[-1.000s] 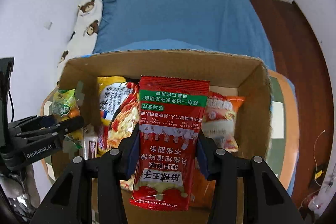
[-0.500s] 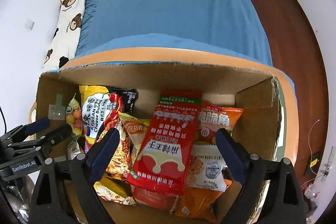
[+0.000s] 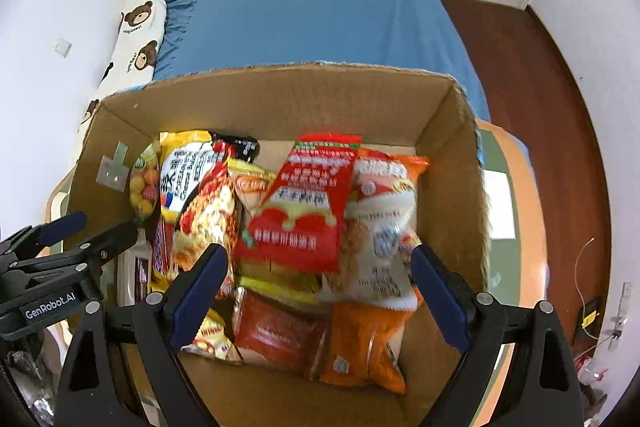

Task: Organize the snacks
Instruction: 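Carry both packets into the box and open both tools, then grasp the small red triangle packet with left tool while right tool grasps white wrapped candy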

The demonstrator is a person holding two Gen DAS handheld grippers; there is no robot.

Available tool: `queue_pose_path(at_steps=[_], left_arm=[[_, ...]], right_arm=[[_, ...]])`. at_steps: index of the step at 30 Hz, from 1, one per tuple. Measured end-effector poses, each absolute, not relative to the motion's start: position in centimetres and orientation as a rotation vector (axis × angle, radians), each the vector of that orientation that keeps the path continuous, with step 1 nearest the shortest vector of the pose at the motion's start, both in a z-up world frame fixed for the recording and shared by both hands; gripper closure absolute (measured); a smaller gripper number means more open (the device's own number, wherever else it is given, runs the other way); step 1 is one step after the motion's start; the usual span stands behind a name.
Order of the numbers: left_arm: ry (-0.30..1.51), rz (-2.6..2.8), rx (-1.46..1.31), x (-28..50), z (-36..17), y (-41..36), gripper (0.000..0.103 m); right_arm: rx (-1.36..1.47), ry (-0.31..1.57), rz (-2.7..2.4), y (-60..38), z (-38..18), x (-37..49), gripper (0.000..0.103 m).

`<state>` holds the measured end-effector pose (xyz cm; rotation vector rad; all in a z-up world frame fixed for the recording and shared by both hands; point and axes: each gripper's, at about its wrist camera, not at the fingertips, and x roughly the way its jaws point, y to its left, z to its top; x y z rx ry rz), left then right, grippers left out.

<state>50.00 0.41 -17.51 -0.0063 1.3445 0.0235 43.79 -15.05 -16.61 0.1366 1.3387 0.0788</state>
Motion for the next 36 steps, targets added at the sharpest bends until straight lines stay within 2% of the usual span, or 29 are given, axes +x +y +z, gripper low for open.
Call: queue_pose_path(at_steps=[24,36], left_arm=[[0.987,-0.031,0.024,34.3,-5.1,-2.0,0.014],[0.920,-0.025,0.009,30.2,-3.0,-2.1,0.014]], right_arm=[[0.105,0.986,0.041,-14.6,-3.9,27.4,0.008],[0.143,0.907,0.038,-14.5,-0.1,21.7,0.008]])
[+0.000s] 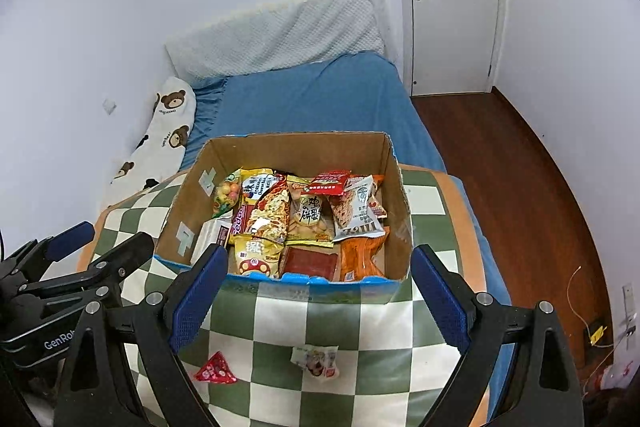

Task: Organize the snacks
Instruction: 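Grasp the small red triangle packet with left tool while right tool grasps white wrapped candy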

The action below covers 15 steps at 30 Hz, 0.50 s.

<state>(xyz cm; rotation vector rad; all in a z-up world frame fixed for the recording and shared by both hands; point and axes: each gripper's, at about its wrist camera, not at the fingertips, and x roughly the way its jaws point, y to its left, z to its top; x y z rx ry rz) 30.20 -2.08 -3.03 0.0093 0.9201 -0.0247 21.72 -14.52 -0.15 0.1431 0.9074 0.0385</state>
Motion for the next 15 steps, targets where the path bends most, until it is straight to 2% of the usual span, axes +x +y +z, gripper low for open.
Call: queue_pose_path(at_steps=[6,12,14,15], left_arm=[[0.977,0.030,0.001,29.8,-5.5,-0.8,0.014],[1.150,0.117,0.022,28.8,-13.1,1.8,0.014],[1.231,0.158,0.022,28.2,-16.3,3.0,0.014],[1.269,0.170,0.011,28.0,-17.6,3.5,0.014]], right_arm=[[0.207,0.995,0.065,-15.0,-3.5,21.3,0.008],[0.297,1.206,0.105,-15.5,-13.7,21.4,0.011],[0.327,1.274,0.111,-15.6,-17.4,21.4,0.042],[0.339,1.313,0.111,-15.6,-19.2,21.4,0.043]])
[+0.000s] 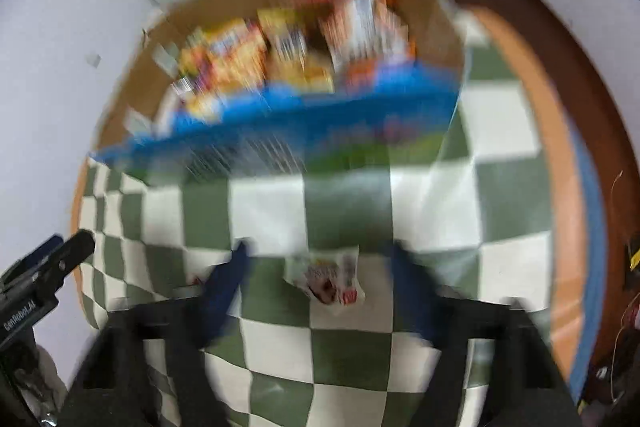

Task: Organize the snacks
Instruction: 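Grasp the small red triangle packet with left tool while right tool grasps white wrapped candy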

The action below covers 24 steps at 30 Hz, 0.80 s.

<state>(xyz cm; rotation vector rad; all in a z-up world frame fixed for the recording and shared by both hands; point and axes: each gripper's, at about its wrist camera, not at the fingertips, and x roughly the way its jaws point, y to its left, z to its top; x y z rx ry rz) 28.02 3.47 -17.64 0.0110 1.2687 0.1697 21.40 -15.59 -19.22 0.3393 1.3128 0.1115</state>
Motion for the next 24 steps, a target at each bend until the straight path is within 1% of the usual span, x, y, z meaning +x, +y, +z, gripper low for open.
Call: queue_pose_path(at_steps=[3,4,5,6,7,11,13,15,16,18,19,20,24], left_arm=[[1.393,0.178,-0.052,27.1,-21.6,4.8,0.014],[1.418,0.169,-0.063,26.8,-22.3,5.0,0.014],[1.439,0.158,-0.066,26.5,-23.2,4.9,0.014],[1.452,0.149,-0.057,26.4,-23.8,4.8,0.014],[1.474,0.132,-0.042,26.1,-24.6,4.5,0.014],[1.525,0.048,0.049,25.5,-26.6,2.5,0.014],[1.548,0.031,0.102,25.5,-27.8,1.6,0.014],[1.566,0.012,0.146,25.6,-28.9,0.7,0.014],[1.575,0.007,0.167,25.6,-29.5,0.4,0.014],[1.585,-0.003,0.178,25.5,-30.4,0.0,0.028],[1.588,-0.004,0.176,25.5,-30.6,-0.1,0.041],[1.592,-0.008,0.168,25.4,-30.8,-0.1,0.050],[1.591,-0.007,0.111,24.5,-30.6,0.0,0.054]], right_arm=[[0.409,1.367,0.104,-16.0,-22.8,21.3,0.042],[0.423,1.382,0.104,-16.0,-23.5,21.4,0.038],[0.444,1.398,0.104,-16.0,-24.4,21.4,0.029],[0.446,1.411,0.108,-15.8,-25.0,21.5,0.026],[0.446,1.422,0.114,-15.6,-25.6,21.6,0.025],[0.429,1.471,0.134,-14.4,-27.9,22.0,0.025],[0.376,1.474,0.128,-13.6,-28.5,22.0,0.025],[0.330,1.459,0.138,-12.9,-28.6,21.8,0.034],[0.302,1.455,0.142,-12.6,-28.6,21.7,0.037],[0.256,1.453,0.156,-12.0,-28.5,21.1,0.037],[0.236,1.458,0.164,-11.6,-28.4,20.7,0.037],[0.219,1.463,0.173,-11.3,-28.4,20.2,0.037],[0.178,1.491,0.203,-10.5,-28.7,17.7,0.037]])
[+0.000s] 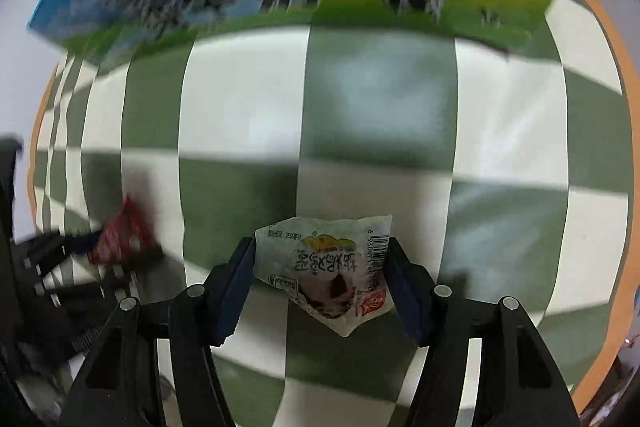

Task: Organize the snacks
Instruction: 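Grasp the small red triangle packet with left tool while right tool grasps white wrapped candy, then carry both small packets into the box and open both tools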

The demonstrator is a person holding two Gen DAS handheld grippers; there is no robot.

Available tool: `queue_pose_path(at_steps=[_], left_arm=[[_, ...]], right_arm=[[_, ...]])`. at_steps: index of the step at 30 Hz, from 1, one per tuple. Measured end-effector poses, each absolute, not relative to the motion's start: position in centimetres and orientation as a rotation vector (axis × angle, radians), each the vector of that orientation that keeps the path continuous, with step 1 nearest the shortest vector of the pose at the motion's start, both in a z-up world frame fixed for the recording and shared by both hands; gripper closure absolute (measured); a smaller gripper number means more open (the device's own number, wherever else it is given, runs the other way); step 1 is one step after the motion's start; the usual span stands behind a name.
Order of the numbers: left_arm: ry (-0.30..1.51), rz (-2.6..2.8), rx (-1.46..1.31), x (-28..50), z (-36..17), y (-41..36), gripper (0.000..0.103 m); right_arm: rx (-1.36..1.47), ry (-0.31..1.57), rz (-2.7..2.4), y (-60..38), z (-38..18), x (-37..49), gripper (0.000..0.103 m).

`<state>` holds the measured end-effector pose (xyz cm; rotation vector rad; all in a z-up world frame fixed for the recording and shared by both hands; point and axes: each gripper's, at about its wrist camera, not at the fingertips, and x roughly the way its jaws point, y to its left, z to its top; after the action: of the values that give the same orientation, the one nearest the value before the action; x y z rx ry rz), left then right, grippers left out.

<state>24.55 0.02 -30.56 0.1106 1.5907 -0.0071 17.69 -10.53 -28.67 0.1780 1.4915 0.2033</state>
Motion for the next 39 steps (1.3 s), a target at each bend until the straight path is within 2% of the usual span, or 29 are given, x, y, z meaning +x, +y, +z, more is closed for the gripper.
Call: queue_pose_path(at_steps=[7,9,11,13,18,19,20,21,24,39], left_arm=[[1.709,-0.028,-0.078,21.1,-32.2,1.3,0.053],[1.722,-0.053,-0.062,20.6,-32.7,1.0,0.048],[1.746,-0.090,-0.045,20.5,-33.3,0.3,0.036],[1.759,-0.115,-0.012,20.3,-33.5,-0.5,0.031],[1.770,-0.140,0.048,20.1,-33.9,-1.5,0.031],[1.768,-0.136,0.039,19.9,-33.9,-1.4,0.034],[1.764,-0.122,0.039,20.1,-33.7,-1.8,0.044],[1.756,-0.101,0.053,19.9,-33.5,-1.8,0.050],[1.741,-0.080,0.038,19.4,-33.3,-1.4,0.057],[1.704,-0.102,-0.118,19.5,-29.4,1.3,0.065]], right_arm=[[0.160,1.555,0.247,-9.3,-29.7,13.0,0.037],[0.152,1.561,0.249,-8.8,-30.0,12.5,0.037],[0.153,1.564,0.246,-8.6,-30.3,12.5,0.037],[0.170,1.567,0.237,-8.7,-30.6,12.8,0.036],[0.171,1.580,0.231,-9.5,-30.7,13.8,0.036],[0.170,1.581,0.229,-9.4,-30.7,13.9,0.036],[0.168,1.581,0.228,-9.3,-30.7,14.0,0.036],[0.167,1.580,0.225,-9.2,-30.7,14.1,0.036],[0.157,1.565,0.222,-8.5,-30.7,14.1,0.036],[0.262,1.518,0.243,-8.7,-28.9,12.2,0.038]])
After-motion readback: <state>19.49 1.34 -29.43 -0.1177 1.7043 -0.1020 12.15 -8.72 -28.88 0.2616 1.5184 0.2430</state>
